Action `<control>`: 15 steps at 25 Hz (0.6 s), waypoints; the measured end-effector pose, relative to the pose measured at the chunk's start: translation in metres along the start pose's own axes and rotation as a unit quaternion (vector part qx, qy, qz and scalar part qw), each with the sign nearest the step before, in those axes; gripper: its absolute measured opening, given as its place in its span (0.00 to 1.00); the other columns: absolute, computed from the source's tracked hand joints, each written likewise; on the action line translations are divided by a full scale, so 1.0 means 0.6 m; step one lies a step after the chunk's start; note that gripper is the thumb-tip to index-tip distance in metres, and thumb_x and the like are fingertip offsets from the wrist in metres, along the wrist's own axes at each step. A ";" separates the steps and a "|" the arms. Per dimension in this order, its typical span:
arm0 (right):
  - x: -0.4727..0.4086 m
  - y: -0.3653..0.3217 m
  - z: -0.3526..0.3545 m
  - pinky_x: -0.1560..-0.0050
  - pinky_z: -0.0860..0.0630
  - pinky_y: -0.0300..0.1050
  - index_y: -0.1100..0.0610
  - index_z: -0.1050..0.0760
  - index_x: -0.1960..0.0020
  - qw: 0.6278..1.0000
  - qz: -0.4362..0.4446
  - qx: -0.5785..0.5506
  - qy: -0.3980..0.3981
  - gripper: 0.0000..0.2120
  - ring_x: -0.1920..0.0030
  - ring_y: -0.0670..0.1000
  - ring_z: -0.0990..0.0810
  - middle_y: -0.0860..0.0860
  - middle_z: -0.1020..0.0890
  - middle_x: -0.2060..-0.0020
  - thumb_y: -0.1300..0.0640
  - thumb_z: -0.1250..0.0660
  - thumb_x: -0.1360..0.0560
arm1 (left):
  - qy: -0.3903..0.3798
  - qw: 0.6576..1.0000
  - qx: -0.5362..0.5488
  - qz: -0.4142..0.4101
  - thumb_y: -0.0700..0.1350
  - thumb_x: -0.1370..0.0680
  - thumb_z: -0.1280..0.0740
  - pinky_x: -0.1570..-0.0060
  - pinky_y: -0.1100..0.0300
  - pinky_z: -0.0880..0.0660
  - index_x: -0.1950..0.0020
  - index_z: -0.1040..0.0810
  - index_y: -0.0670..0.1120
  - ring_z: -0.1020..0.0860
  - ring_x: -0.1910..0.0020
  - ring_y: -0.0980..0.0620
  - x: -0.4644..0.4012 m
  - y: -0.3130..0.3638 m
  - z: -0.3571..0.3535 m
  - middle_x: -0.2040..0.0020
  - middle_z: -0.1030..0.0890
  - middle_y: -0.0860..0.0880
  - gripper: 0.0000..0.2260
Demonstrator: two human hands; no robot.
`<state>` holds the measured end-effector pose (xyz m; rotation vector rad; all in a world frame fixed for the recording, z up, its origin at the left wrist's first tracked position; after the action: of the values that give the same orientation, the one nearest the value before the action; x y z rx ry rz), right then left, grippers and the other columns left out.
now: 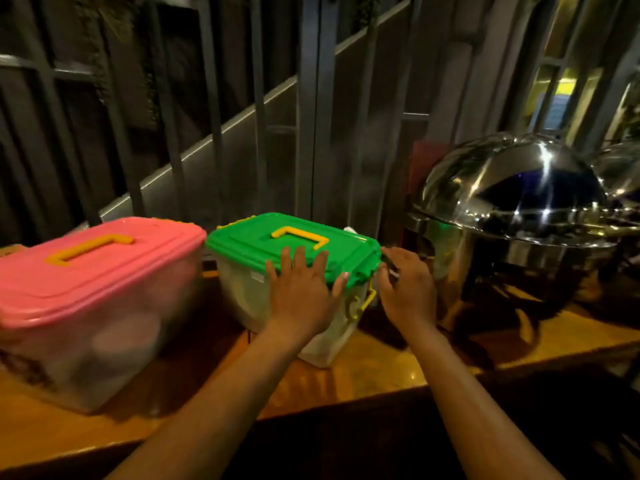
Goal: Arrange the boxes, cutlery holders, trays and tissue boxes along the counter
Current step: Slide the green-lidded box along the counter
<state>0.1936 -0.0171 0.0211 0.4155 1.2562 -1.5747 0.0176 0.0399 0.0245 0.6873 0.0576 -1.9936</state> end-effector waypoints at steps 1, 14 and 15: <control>-0.023 0.016 -0.017 0.40 0.26 0.51 0.57 0.20 0.39 1.000 -0.024 -0.019 -0.004 0.15 0.42 0.57 0.21 0.57 0.19 0.42 0.57 0.31 0.25 | -0.033 0.997 0.015 0.067 0.69 0.23 0.51 0.30 0.32 0.47 0.26 0.33 0.54 0.45 0.24 0.36 -0.003 -0.004 -0.011 0.25 0.37 0.40 0.31; -0.070 0.078 -0.139 0.33 0.33 0.51 0.50 0.24 0.34 0.958 -0.122 -0.073 -0.250 0.19 0.33 0.59 0.28 0.57 0.32 0.29 0.48 0.34 0.24 | 0.011 0.993 0.115 0.014 0.58 0.28 0.52 0.24 0.49 0.57 0.32 0.25 0.50 0.38 0.27 0.46 -0.015 -0.058 -0.020 0.32 0.27 0.40 0.30; -0.058 0.070 -0.131 0.32 0.32 0.53 0.50 0.24 0.34 0.961 -0.115 -0.065 -0.243 0.21 0.33 0.60 0.29 0.58 0.33 0.29 0.43 0.35 0.24 | 0.005 0.991 0.131 0.014 0.58 0.29 0.52 0.24 0.52 0.56 0.31 0.26 0.50 0.39 0.26 0.46 -0.014 -0.069 -0.013 0.30 0.29 0.40 0.31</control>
<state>0.2194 0.0712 -0.0046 -0.2058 1.0374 -1.6444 -0.0103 0.0703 0.0119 0.8607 -0.2104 -1.9898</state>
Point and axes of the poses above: each hand's wrist, its own x-axis away from the middle knuckle, its own z-axis out of the back of the hand, y = z × x, the point moved 5 cm from there along -x, towards the middle knuckle
